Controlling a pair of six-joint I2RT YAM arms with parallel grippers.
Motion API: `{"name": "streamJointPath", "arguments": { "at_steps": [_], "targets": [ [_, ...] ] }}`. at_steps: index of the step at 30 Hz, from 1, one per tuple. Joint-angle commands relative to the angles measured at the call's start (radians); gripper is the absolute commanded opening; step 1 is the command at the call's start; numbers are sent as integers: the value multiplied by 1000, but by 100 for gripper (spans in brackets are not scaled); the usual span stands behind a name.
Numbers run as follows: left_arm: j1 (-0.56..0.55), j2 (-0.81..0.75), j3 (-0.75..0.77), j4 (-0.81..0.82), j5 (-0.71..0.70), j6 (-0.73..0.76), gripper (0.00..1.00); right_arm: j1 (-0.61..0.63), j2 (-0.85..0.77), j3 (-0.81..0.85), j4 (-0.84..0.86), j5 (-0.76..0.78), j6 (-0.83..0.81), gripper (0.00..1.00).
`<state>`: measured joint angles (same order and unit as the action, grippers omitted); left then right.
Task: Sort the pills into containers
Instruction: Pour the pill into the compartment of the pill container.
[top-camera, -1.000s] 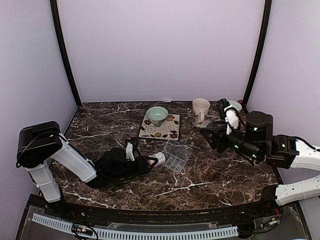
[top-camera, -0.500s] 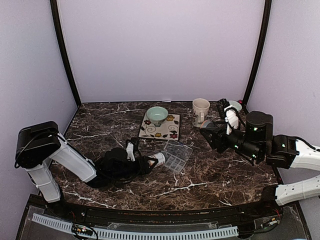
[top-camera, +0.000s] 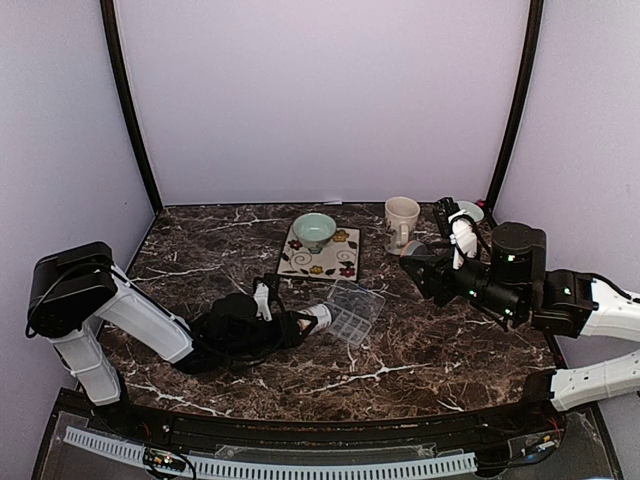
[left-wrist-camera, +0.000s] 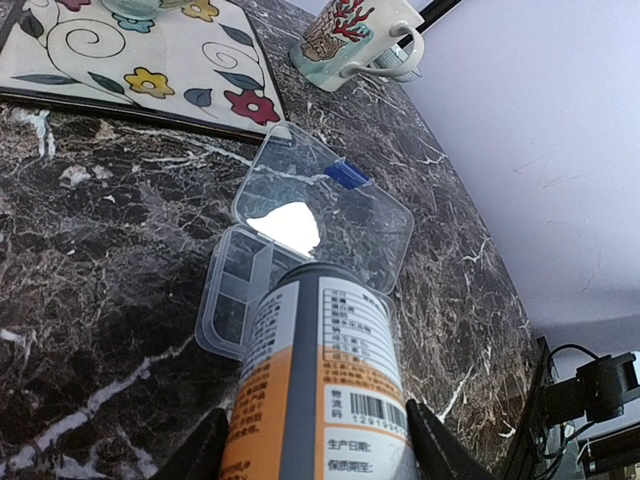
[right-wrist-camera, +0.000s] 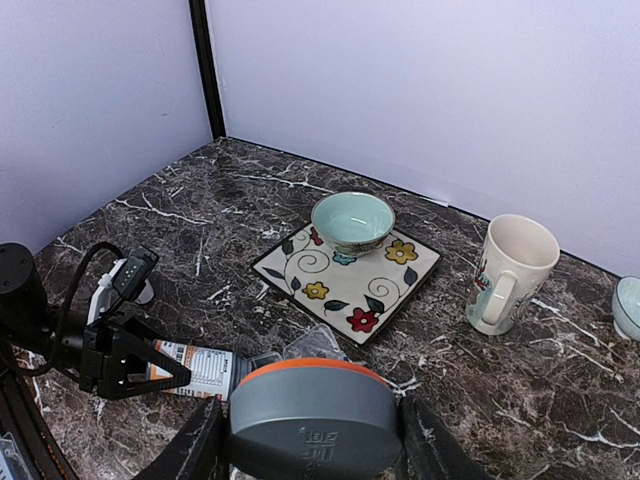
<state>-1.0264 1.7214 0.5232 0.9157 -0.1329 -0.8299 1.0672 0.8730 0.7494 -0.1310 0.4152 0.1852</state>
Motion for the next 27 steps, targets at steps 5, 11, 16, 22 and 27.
{"name": "streamJointPath", "arguments": {
  "at_steps": [5, 11, 16, 22, 27],
  "targets": [
    [-11, -49, 25, -17, -21, 17, 0, -6, -3, 4, 19, -7, 8, 16],
    [-14, -52, 27, -30, -29, 17, 0, -6, -6, 4, 16, -8, 10, 16],
    [-17, -54, 31, -38, -34, 20, 0, -6, -5, 4, 16, -7, 10, 16],
    [-18, -55, 44, -54, -37, 28, 0, -6, -5, 6, 16, -8, 10, 16],
    [-21, -58, 52, -74, -43, 29, 0, -6, -2, 9, 13, -8, 9, 16]
  ]
}}
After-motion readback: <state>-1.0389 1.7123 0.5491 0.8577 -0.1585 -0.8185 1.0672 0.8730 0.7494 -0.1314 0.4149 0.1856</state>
